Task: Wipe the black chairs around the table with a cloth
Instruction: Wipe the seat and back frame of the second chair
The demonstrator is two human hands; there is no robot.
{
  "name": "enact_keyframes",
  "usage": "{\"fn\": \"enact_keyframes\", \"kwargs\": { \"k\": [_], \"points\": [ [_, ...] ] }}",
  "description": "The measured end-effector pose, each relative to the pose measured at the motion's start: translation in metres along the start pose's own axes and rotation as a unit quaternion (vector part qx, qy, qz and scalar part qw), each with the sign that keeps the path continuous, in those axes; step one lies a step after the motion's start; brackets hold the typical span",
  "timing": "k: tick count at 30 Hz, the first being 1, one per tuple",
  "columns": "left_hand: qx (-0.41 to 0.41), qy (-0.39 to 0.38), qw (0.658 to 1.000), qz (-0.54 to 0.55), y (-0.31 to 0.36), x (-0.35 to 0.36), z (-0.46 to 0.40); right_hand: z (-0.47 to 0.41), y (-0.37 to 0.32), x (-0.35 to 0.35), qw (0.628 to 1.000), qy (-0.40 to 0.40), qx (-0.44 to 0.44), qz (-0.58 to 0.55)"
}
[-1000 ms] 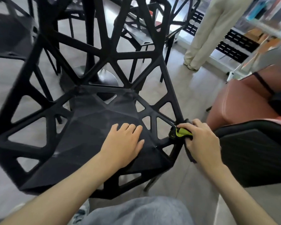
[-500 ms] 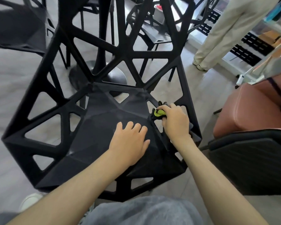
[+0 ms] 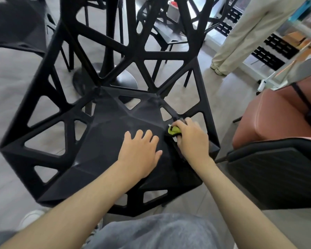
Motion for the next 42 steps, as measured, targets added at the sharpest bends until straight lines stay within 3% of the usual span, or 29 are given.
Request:
{"fn": "enact_keyframes", "kwargs": {
  "k": [5,11,17,20,25,28,34,42],
  "points": [
    [0.005,-0.010,1.000,0.006,0.000,-0.001,-0.006,-0.042,-0.001,0.005,0.999,0.018,0.019,0.040],
    [0.005,-0.052,0.999,0.007,0.014,-0.001,-0.018,0.028,0.059,-0.031,0.997,0.053,0.048,0.022],
    [0.005,-0.081,0.997,-0.003,0.020,-0.003,-0.021,0.071,0.090,-0.045,0.997,0.026,0.068,-0.008],
    [-0.010,-0.100,0.995,-0.006,0.011,-0.001,-0.021,0.052,0.074,-0.043,0.998,-0.010,0.046,-0.035],
    [-0.029,-0.109,0.994,0.001,-0.005,0.001,-0.021,0.064,0.013,-0.022,0.990,-0.104,-0.075,-0.066],
    [-0.033,-0.109,0.993,0.004,-0.011,0.000,-0.021,0.073,0.019,-0.019,0.986,-0.119,-0.051,-0.106],
    [-0.039,-0.103,0.994,-0.002,-0.015,-0.001,-0.019,0.034,-0.004,0.000,0.993,-0.067,-0.004,-0.100],
    [-0.065,-0.119,0.991,0.019,-0.033,-0.006,-0.015,0.135,0.045,-0.016,0.981,-0.078,0.012,-0.175]
  ]
}}
Point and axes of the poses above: each hand's wrist, its own z-axis away from the middle knuckle, its own x-axis out of the palm, y = z × x, the point moved 6 cm from there along -z, towards the middle knuckle, and after that the axes turned 5 degrees about x, right-handed, at the moved point
